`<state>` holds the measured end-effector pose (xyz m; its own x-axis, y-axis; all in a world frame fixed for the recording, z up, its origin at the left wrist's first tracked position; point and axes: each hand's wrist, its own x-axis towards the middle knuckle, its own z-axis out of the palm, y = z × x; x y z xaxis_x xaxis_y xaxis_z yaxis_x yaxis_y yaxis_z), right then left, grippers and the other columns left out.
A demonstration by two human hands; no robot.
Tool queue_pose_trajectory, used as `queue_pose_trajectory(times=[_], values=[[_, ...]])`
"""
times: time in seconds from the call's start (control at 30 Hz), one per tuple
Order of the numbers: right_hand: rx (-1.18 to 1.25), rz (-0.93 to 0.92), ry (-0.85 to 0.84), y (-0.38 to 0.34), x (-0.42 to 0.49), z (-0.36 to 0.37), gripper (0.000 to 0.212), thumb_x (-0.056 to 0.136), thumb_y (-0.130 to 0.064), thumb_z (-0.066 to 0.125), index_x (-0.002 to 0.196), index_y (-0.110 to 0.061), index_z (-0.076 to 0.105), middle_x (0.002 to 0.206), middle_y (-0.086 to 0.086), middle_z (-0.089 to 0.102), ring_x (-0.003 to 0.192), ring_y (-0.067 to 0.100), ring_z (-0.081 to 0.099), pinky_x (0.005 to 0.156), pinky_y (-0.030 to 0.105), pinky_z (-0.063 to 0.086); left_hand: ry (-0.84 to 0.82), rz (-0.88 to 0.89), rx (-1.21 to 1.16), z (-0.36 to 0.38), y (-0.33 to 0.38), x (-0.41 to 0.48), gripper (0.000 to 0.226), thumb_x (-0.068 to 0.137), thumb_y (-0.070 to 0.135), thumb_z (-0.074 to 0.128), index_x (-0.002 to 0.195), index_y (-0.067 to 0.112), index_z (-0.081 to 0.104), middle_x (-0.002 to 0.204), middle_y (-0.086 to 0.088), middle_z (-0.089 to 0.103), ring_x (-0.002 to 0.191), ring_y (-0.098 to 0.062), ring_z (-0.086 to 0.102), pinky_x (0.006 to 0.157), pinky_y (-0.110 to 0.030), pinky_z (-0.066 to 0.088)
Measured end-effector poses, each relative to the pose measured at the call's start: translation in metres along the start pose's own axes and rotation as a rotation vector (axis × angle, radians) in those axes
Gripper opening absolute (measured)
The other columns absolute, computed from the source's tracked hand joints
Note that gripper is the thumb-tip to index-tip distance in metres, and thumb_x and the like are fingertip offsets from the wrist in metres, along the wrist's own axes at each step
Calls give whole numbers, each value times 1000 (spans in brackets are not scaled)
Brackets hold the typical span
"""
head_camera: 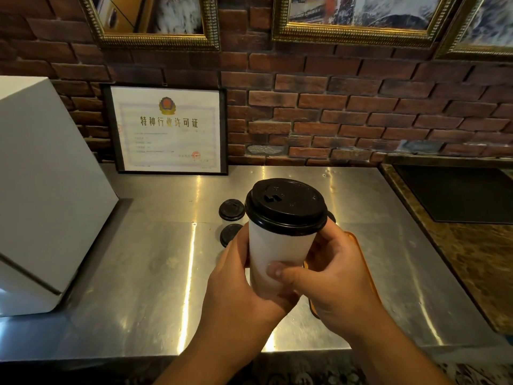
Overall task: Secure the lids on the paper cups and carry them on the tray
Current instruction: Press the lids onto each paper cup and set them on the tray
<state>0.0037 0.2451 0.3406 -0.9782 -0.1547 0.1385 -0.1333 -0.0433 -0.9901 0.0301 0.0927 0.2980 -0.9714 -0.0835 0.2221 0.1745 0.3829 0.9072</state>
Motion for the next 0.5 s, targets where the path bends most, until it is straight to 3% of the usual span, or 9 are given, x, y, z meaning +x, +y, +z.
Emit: queue_pose_trajectory(times=[0.17,0.3,0.43,0.5], values=[[24,-1,3,1,0,3,82,65,-13,94,136,-31,60,121,-12,74,116,11,71,81,24,63,40,14,-2,-3,5,-1,87,59,75,77,135,74,36,128,41,56,119,16,53,73,4,43],[49,1,-19,-1,-1,3,75,69,-12,92,133,-34,61,121,-11,75,116,12,71,79,23,63,29,21,-14,-4,8,-1,88,61,73,78,140,63,41,128,35,60,118,10,58,77,-1,49],[70,-14,-6,-2,0,3,80,65,-11,98,134,-31,61,121,-9,75,115,13,71,79,24,63,7,16,-17,-4,9,-2,96,58,72,81,144,63,38,131,32,60,118,3,61,82,-10,56],[81,-16,-6,-3,0,4,80,65,-11,95,135,-30,61,122,-8,75,116,14,71,80,25,64,17,23,-33,-5,10,-3,92,60,74,81,142,65,39,130,33,60,119,5,60,79,-8,55]])
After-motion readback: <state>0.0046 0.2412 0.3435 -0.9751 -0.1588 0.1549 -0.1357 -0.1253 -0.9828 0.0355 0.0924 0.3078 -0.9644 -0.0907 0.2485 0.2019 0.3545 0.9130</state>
